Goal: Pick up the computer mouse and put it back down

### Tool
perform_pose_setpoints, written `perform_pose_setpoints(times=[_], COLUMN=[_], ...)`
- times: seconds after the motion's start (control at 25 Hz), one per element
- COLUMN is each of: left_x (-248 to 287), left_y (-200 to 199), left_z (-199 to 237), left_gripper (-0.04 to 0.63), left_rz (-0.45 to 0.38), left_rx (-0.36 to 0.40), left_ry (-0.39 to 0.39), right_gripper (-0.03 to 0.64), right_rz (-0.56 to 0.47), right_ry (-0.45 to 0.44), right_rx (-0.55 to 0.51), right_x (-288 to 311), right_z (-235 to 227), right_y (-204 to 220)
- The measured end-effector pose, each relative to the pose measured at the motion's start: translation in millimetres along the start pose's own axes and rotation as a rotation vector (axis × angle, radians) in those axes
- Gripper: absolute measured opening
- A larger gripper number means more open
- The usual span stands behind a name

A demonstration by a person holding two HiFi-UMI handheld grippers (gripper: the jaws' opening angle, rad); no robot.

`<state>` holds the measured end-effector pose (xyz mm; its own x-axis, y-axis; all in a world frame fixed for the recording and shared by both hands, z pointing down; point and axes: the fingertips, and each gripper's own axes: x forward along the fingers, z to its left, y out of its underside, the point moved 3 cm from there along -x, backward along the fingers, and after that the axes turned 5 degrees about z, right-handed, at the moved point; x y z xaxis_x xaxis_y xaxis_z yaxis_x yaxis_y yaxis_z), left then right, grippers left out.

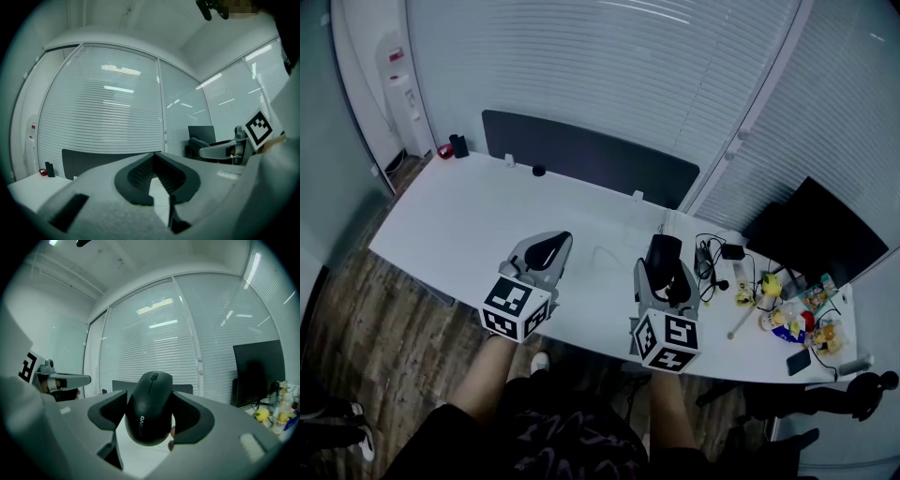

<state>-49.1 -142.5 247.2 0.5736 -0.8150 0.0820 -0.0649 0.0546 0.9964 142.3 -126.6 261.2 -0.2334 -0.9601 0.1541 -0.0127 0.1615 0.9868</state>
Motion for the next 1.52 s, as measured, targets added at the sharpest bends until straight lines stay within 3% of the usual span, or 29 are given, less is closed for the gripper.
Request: perform_pose_setpoints(times=[0.64, 1.52], left_x=[0, 2], left_y=[-2, 23], left_z=[1, 10], left_gripper=[0.002, 0.002], left_rz=[-0.001, 0.046], left_rx=[0.003, -0.029], left_ry=[0.000, 0.004], right_gripper=[0.310, 0.310], right_rz=[-0.004, 0.055], right_ry=[-0.003, -0.008], right_rx=[0.003, 0.012], right_x=[1, 12], right_z=[3, 9], right_y=[-2, 25])
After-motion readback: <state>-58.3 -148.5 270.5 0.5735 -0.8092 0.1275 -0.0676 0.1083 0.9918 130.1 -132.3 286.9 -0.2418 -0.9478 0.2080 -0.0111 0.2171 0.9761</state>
